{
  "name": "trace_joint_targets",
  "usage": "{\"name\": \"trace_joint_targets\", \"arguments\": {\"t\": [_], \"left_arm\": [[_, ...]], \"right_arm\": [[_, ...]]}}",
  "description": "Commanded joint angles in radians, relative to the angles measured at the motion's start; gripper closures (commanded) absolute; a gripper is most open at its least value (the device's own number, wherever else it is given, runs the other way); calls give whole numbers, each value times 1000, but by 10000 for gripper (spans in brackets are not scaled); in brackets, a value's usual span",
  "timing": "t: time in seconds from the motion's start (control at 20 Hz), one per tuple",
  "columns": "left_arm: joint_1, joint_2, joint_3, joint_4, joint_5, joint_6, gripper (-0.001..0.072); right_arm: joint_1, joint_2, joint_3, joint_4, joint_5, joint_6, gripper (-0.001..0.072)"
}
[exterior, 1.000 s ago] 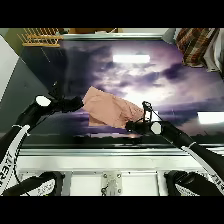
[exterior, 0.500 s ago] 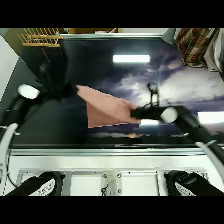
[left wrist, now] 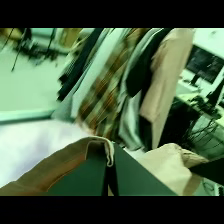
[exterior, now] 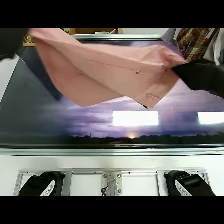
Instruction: Fold the clothes and pants, and hang the long-sleeved shirts on hangers.
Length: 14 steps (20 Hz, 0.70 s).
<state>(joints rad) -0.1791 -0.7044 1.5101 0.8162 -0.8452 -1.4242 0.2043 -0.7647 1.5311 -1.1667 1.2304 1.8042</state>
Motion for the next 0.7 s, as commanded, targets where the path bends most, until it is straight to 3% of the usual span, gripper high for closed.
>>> {"name": "trace_joint_targets", "arguments": {"t": [0.0, 0.2, 0.35, 0.5, 0.65], "left_arm": [[-32, 109, 25, 8, -3, -60, 702], [-33, 76, 25, 211, -111, -225, 702], [-33, -64, 25, 311, -283, -260, 701], [-32, -290, 25, 319, -320, -250, 701], [-30, -563, 27, 305, -141, -248, 701]], "right_arm": [[-5, 68, 41, 0, 121, 155, 704], [-5, 37, 20, 0, 264, 190, 705], [-4, -27, -72, 0, 246, 172, 704], [-4, -146, -188, -1, 117, 129, 704], [-5, -352, -227, -66, -131, 130, 682]]}}
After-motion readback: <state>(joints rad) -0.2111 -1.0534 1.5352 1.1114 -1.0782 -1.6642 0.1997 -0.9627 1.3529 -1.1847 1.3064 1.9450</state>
